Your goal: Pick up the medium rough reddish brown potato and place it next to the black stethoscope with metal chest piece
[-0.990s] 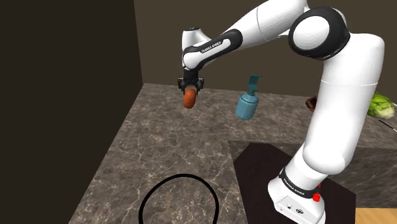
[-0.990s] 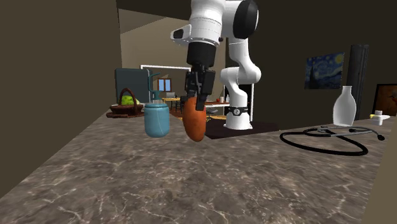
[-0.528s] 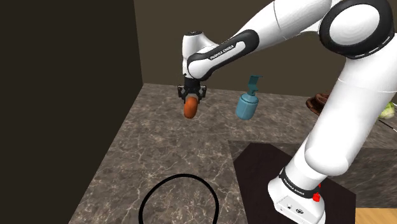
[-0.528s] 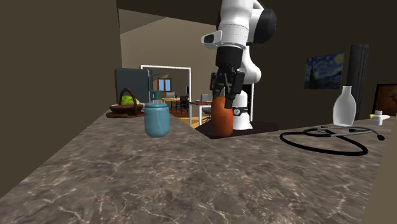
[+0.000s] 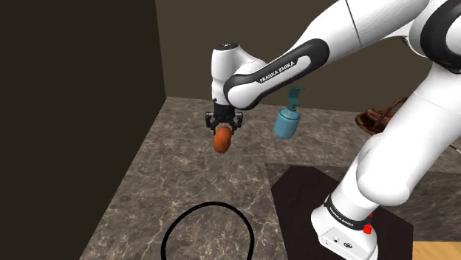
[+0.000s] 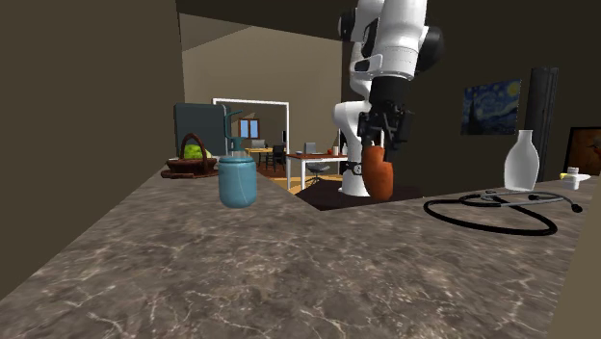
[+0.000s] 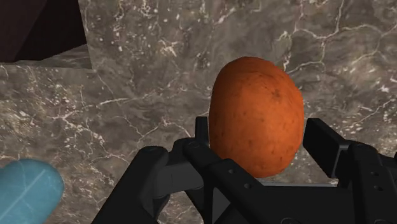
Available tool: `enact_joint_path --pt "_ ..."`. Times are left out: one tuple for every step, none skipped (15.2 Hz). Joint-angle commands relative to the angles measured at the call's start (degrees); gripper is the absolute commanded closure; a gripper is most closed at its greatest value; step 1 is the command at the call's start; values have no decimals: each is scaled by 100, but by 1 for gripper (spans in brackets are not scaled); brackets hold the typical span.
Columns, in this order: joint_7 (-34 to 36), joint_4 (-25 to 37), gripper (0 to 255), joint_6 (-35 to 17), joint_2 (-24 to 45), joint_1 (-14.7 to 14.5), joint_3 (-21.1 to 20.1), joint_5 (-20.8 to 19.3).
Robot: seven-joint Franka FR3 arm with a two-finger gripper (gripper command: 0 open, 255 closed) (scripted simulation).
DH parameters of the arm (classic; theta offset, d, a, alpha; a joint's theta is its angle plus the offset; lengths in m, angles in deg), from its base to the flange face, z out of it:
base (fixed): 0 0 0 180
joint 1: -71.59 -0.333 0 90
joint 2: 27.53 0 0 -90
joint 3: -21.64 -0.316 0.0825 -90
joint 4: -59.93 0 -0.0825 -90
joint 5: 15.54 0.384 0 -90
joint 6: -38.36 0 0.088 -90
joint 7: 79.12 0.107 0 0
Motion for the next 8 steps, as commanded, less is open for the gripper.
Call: enact_joint_path --pt "191 -262 255 2 -244 -116 -118 72" --pt "297 -380 255 5 -356 -182 -187 113" --pt "403 -492 255 12 -464 -251 -258 159" --pt "509 -598 255 21 -568 -320 -331 207" --pt "617 -698 255 33 -670 -391 -408 259" --pt "726 -791 255 47 -767 -465 -485 314" --pt "835 -877 255 64 -860 -541 -564 372" --pt "947 -957 255 82 -949 -619 -645 432"
